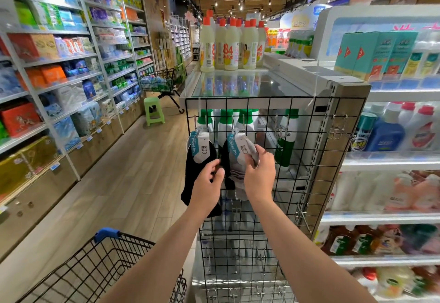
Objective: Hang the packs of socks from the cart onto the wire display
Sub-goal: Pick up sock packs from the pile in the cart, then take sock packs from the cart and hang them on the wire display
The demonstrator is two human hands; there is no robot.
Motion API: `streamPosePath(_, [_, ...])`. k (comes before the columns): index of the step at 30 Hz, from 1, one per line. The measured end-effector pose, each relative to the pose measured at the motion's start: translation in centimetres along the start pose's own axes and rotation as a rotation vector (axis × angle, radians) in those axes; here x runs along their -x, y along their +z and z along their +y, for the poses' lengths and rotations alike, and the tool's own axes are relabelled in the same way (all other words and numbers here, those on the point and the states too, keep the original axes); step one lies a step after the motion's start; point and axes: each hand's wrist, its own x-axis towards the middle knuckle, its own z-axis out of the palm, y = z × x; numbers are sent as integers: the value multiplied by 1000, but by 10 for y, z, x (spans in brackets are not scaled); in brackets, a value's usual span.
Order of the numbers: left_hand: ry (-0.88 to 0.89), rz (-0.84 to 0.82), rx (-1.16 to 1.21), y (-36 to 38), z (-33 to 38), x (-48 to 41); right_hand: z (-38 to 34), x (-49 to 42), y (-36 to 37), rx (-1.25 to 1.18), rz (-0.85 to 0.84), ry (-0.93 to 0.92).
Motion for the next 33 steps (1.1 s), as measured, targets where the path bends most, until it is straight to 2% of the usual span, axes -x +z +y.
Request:
streamPosePath(6, [-13, -33, -29, 5, -1, -4, 4, -3, 6, -82, -75, 104])
streamPosePath(15, [-21, -12, -75, 6, 5, -2, 9, -3, 6, -10, -150, 114])
streamPosePath(20, [-26, 13, -72, 7, 3, 7, 12, 17, -3, -5, -8, 151])
streamPosePath(24, [-42, 39, -50, 6, 4, 19, 18, 33, -10, 23, 11, 47])
streamPosePath(28, [-56, 43, -49, 4, 1, 33, 20, 50, -13, 1, -151, -48])
streamPosePath(33, [-173, 41, -104, -16, -44, 78, 31, 94, 4, 29, -439, 29])
